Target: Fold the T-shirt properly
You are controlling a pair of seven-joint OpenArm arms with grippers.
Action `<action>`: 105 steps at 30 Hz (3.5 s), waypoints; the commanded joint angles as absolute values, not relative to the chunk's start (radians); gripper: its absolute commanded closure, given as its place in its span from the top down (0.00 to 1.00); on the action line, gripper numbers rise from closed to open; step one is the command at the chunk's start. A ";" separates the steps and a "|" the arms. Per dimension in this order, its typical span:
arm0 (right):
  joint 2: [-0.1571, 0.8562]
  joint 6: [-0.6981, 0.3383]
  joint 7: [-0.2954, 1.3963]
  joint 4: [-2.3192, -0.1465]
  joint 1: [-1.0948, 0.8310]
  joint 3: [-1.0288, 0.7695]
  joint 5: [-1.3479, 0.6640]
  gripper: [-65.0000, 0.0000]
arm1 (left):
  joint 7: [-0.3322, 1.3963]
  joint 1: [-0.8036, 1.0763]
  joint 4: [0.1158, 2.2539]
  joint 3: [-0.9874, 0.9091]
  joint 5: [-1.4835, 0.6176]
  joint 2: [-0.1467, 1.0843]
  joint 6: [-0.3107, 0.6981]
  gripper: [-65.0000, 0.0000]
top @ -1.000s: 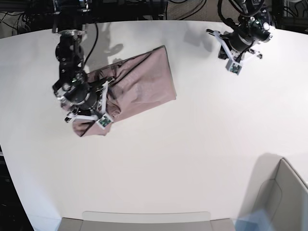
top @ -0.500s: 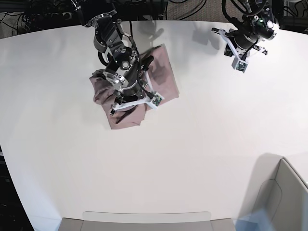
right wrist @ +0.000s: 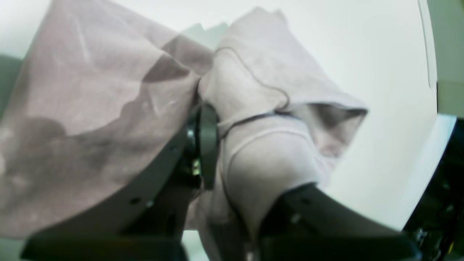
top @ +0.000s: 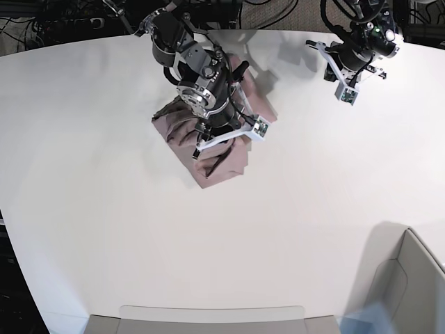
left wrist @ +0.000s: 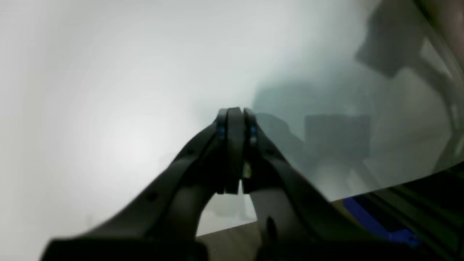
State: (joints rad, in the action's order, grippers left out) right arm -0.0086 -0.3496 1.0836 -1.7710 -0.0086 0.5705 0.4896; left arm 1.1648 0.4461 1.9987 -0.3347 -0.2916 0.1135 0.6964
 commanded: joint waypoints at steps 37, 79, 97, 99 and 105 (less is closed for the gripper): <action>0.031 -0.351 1.075 -2.006 0.047 0.309 0.028 0.27 | 1.148 0.400 1.919 -0.348 -0.298 0.117 0.698 0.00; 0.199 -0.349 1.015 -1.821 0.107 0.153 0.015 0.16 | 1.138 0.289 1.966 -0.305 -0.357 0.110 0.698 0.00; 0.271 -0.349 1.009 -1.814 -0.076 -0.107 0.015 0.00 | 1.147 0.139 1.928 0.463 -0.354 0.278 0.698 0.00; 0.272 -0.349 1.009 -1.814 -0.081 -0.107 0.015 0.00 | 1.147 0.130 1.870 0.518 -0.277 0.291 0.698 0.00; 0.272 -0.349 1.010 -1.819 -0.087 -0.107 0.015 0.00 | 1.159 0.130 1.724 0.427 0.001 0.289 0.698 0.00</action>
State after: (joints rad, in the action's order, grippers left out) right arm 0.2607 -0.3511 1.0248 -1.8000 -0.1009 -0.1017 0.0147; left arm 1.0866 0.1341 1.7363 0.4423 -0.1188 0.2760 0.7330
